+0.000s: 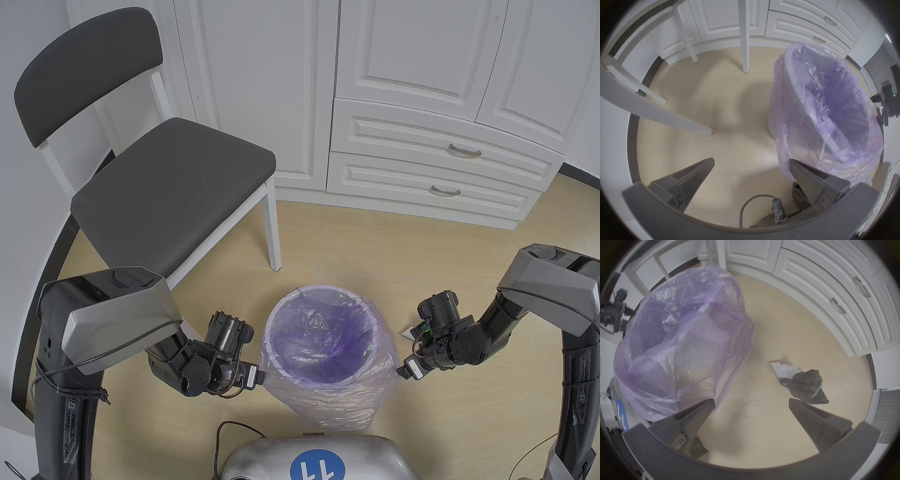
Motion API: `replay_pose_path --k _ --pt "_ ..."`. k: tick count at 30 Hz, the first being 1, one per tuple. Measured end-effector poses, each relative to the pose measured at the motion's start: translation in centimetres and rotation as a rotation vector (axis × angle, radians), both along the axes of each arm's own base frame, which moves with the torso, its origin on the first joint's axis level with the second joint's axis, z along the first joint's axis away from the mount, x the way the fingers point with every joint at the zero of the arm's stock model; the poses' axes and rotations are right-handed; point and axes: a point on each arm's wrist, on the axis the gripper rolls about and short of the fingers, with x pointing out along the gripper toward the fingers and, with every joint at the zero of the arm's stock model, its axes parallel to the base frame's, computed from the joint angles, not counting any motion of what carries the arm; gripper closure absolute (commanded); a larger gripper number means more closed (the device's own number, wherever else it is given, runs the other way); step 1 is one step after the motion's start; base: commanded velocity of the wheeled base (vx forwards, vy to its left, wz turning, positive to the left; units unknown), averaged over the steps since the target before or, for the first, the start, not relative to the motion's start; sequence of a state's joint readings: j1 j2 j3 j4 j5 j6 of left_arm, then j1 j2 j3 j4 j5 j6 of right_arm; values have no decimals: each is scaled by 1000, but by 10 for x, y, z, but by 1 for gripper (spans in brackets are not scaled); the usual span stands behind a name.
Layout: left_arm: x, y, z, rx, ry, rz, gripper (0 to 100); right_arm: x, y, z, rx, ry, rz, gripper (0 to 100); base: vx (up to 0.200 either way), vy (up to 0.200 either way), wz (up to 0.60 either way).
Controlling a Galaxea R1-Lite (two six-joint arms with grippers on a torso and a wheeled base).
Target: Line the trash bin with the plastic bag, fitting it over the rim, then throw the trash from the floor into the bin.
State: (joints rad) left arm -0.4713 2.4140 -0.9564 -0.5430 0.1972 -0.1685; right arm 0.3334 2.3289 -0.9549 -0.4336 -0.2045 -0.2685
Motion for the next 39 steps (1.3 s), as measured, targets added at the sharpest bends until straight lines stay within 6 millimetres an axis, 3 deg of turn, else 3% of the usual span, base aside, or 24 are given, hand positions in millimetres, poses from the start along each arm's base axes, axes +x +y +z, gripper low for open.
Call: replay_pose_path --k 6,15,29,35,39 --pt "7 4 -4 31 27 27 0 -2 0 -4 -10 14 11 0 0 0 0" --pt "34 10 -9 41 -22 149 0 6 1 -12 -27 8 -7 0 0 0 0" --pt "61 -3 1 -94 -119 291 0 42 0 -13 -42 -119 -208 0 0 0 0" --pt "51 2 -1 -59 -95 300 0 40 -2 -14 -46 -108 -205 0 0 0 0" --pt "29 7 11 -61 -55 273 0 36 -3 -8 -43 -106 -188 0 0 0 0"
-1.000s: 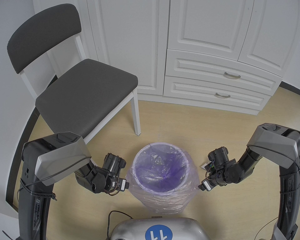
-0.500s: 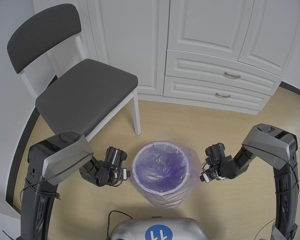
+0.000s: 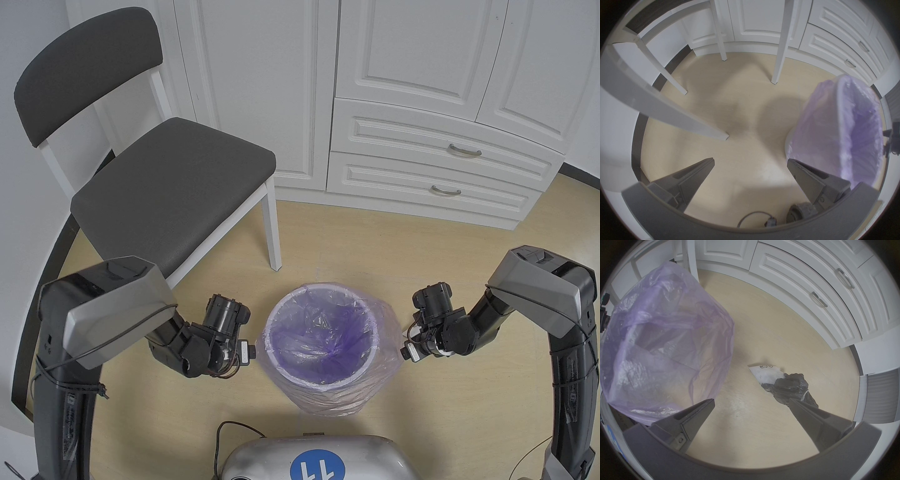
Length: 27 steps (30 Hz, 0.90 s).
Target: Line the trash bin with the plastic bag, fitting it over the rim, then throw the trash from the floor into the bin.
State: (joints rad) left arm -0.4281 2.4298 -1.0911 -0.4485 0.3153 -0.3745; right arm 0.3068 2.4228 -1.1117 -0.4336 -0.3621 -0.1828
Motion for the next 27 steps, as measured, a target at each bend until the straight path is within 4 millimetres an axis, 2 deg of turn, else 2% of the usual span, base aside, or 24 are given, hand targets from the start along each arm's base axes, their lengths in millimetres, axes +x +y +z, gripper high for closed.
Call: replay_pose_path --k 10,18,22,27 --pt "-60 17 34 -41 56 -78 0 -11 -1 26 20 -11 95 0 0 0 0" --pt "-89 42 52 -21 0 -110 0 -20 -7 45 107 -7 181 0 0 0 0" --pt "-97 54 58 -5 -33 -115 0 -16 -11 44 129 -5 189 0 0 0 0" --pt "-99 60 63 -3 -67 -113 0 -2 -11 25 137 12 183 0 0 0 0"
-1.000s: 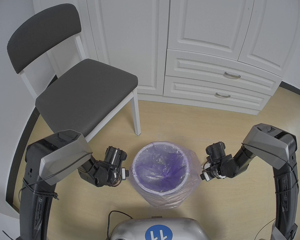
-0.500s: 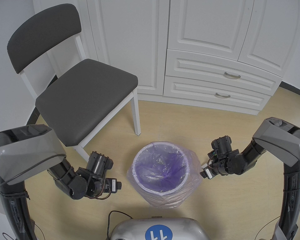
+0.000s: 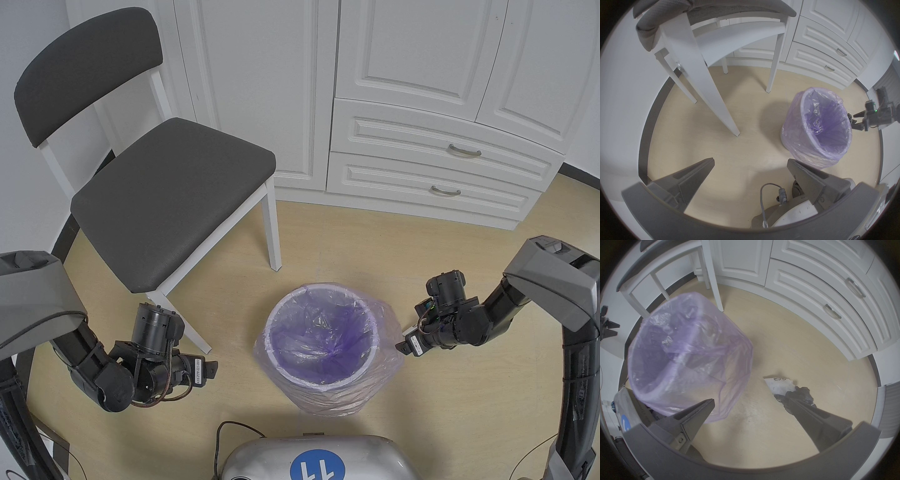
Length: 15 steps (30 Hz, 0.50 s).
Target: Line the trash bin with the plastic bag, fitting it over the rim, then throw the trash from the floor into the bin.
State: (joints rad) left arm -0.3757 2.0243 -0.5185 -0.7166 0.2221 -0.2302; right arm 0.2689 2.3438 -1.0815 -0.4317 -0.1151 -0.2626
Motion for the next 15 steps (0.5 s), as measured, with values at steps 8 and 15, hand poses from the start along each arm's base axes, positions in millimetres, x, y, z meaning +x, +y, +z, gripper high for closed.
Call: replay_pose_path --k 8,15 --pt "-1 3 3 -3 -25 2 0 26 7 -26 56 74 1 0 0 0 0" --pt "1 4 6 -8 -57 5 0 51 19 -30 106 163 -53 0 0 0 0"
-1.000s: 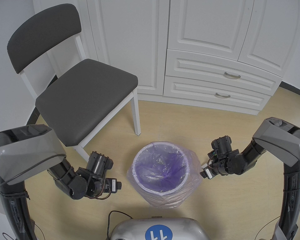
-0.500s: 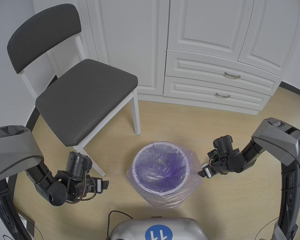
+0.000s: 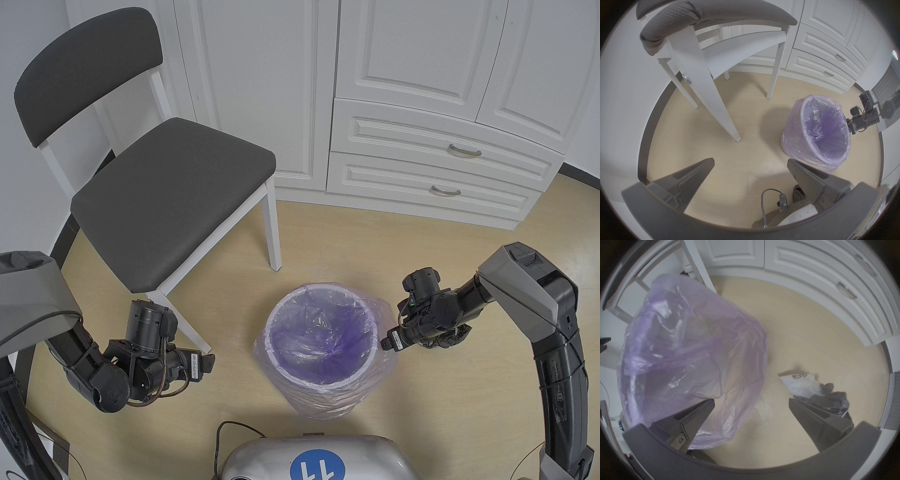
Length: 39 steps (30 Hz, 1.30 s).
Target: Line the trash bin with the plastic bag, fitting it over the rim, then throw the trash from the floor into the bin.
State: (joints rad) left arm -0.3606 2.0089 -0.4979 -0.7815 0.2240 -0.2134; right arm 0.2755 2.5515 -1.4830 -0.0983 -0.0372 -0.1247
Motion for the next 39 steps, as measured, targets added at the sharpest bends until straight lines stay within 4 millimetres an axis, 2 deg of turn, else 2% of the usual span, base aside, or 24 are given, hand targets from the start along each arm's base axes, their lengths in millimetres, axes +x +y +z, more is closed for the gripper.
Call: replay_pose_path --k 5,11,18,25,29,33,39 --pt "2 4 2 -3 -24 12 0 15 9 -1 33 62 -61 0 0 0 0" --pt "4 8 4 -7 -48 24 0 33 16 0 48 43 -157 0 0 0 0" --pt "4 10 6 -6 -60 25 0 53 9 -13 38 -2 -224 0 0 0 0" --pt "4 9 6 -5 -60 24 0 52 4 -35 21 75 -237 0 0 0 0" --pt "4 9 6 -4 -61 24 0 51 4 -39 23 100 -247 0 0 0 0" --pt "4 10 6 -3 -60 26 0 49 3 -25 24 97 -246 0 0 0 0" --pt "4 12 6 -3 -59 32 0 36 -1 18 31 71 -244 0 0 0 0"
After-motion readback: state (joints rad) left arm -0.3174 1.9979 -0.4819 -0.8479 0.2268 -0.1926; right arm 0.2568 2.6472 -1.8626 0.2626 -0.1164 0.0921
